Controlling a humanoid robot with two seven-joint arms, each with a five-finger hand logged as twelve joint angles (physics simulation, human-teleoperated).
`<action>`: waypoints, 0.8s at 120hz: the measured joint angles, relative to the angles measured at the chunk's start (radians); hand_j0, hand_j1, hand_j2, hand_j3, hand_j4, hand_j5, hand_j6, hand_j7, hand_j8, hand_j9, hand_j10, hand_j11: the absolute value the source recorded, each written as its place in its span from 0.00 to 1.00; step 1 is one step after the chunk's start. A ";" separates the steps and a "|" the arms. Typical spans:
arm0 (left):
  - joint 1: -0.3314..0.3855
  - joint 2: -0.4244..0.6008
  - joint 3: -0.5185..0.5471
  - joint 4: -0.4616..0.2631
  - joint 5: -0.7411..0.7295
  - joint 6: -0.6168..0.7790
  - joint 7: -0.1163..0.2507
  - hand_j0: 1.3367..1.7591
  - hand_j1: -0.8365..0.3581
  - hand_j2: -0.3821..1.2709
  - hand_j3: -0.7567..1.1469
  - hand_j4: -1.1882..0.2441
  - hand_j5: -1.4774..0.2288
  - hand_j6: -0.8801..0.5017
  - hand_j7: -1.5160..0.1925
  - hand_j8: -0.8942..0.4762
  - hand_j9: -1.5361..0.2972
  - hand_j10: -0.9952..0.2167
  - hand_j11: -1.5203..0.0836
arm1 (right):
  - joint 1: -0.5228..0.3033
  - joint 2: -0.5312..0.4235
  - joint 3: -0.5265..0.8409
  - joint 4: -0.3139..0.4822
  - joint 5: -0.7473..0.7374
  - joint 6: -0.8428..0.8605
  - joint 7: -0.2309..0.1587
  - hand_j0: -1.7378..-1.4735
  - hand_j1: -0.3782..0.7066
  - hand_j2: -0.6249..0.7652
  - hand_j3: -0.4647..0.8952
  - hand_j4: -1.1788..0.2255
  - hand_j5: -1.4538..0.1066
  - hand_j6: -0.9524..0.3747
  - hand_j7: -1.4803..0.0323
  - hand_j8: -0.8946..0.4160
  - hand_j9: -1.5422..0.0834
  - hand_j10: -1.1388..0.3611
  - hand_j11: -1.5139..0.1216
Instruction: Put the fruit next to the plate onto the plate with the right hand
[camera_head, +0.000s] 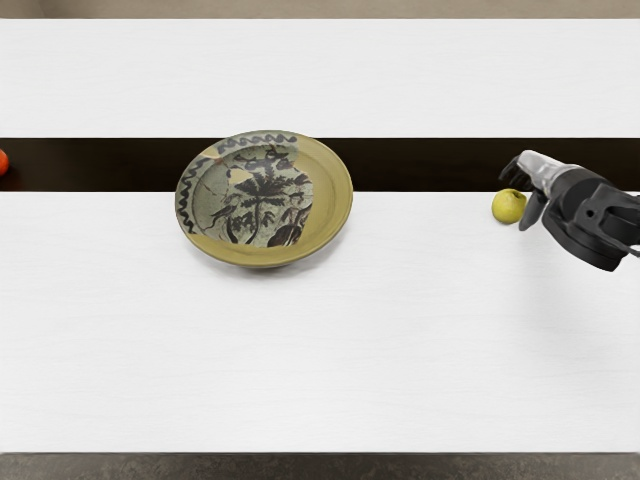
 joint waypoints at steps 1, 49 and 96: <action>0.000 0.000 0.000 0.000 0.000 0.000 0.000 0.76 0.76 0.26 0.40 0.67 0.69 0.47 0.71 0.48 0.67 0.63 0.76 | 0.000 0.001 0.000 0.000 0.000 0.000 0.000 0.30 0.42 0.40 0.34 0.58 0.63 0.44 0.67 0.41 0.66 0.52 0.64; 0.000 0.000 0.000 0.000 0.000 0.000 0.000 0.76 0.76 0.26 0.40 0.67 0.69 0.47 0.71 0.48 0.67 0.63 0.76 | -0.001 0.028 -0.001 -0.022 0.000 -0.001 0.000 0.30 0.49 0.39 0.34 0.54 0.58 0.40 0.62 0.37 0.61 0.48 0.59; 0.000 0.000 0.000 0.000 0.000 0.000 0.000 0.76 0.76 0.26 0.40 0.67 0.69 0.47 0.71 0.48 0.67 0.63 0.76 | -0.006 0.044 -0.001 -0.036 -0.008 -0.005 0.000 0.31 0.51 0.40 0.34 0.48 0.59 0.37 0.59 0.35 0.61 0.43 0.59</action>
